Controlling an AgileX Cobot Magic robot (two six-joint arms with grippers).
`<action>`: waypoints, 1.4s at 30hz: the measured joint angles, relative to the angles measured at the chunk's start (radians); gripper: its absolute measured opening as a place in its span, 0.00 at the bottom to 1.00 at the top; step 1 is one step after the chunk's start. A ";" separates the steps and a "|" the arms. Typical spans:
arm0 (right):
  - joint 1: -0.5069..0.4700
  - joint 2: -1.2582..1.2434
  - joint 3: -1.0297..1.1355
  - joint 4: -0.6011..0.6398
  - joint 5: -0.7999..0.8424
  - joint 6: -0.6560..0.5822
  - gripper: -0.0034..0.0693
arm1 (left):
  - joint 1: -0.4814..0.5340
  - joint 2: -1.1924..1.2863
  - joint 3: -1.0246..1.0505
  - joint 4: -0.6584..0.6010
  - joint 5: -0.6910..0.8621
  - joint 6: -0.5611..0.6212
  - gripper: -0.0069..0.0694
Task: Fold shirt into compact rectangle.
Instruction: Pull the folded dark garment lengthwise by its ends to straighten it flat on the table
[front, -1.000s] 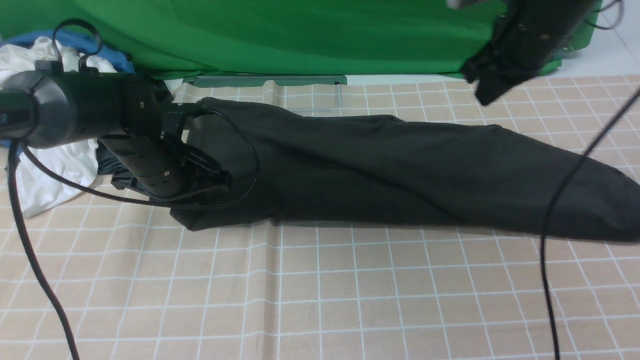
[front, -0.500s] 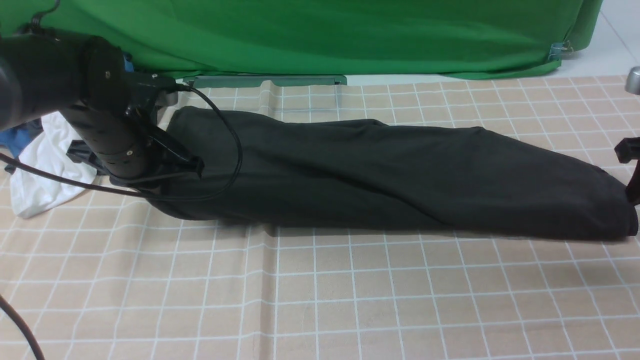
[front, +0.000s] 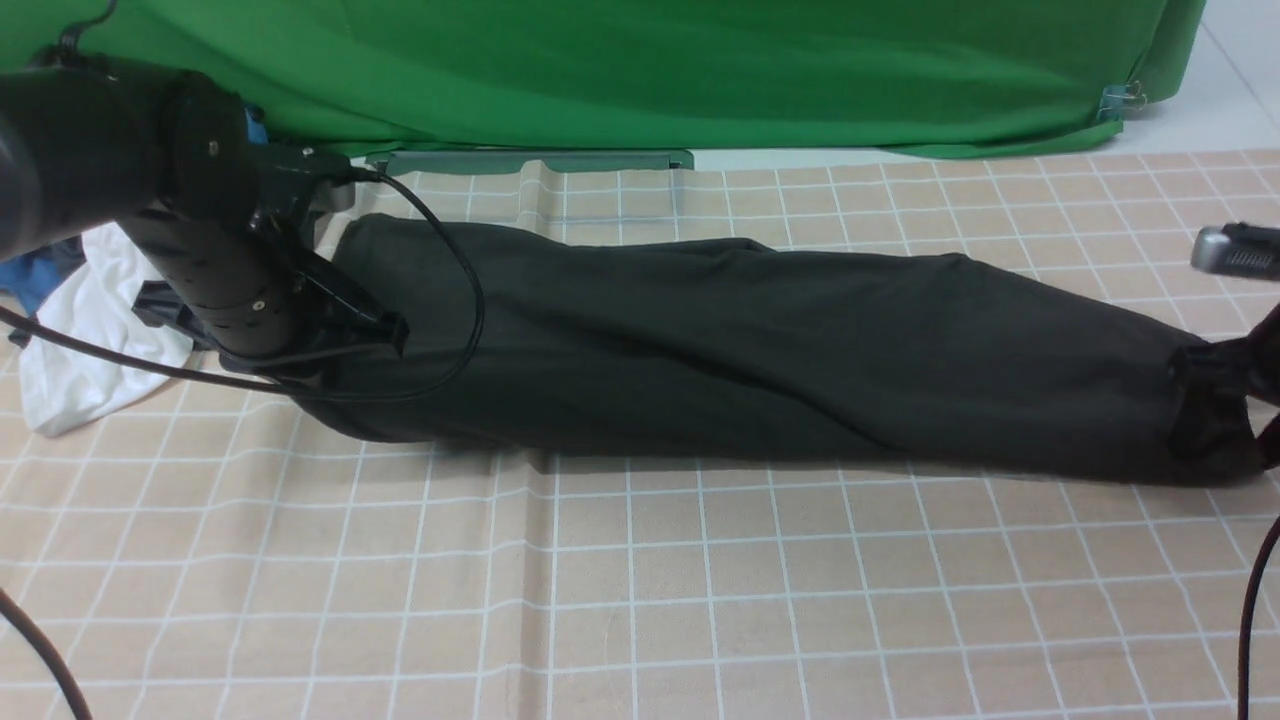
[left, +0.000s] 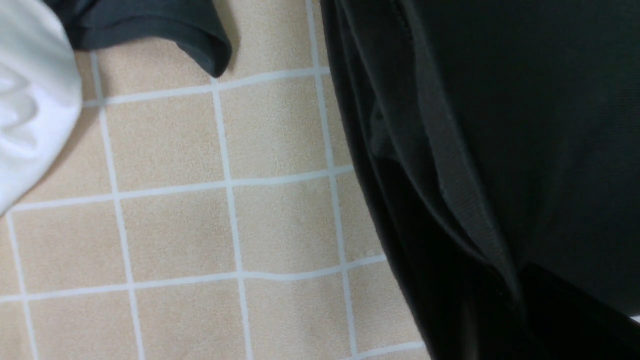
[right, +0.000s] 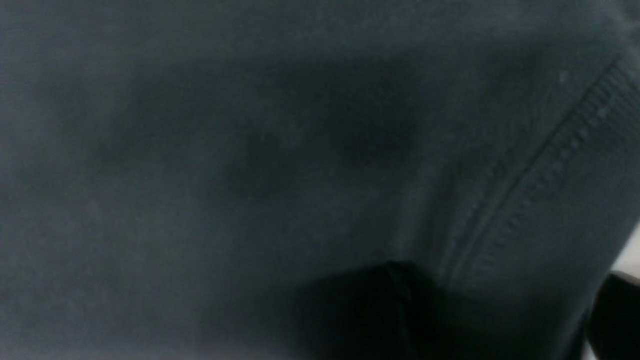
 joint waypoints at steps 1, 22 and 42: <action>-0.001 0.001 0.000 0.036 -0.001 -0.048 0.57 | 0.000 0.000 0.000 -0.016 -0.005 0.000 0.13; -0.005 -0.394 0.160 -0.078 0.303 -0.019 0.14 | 0.000 -0.379 0.297 -0.006 0.200 -0.168 0.13; -0.005 -0.524 0.444 -0.206 0.235 0.129 0.57 | 0.000 -0.583 0.608 0.044 0.247 -0.179 0.50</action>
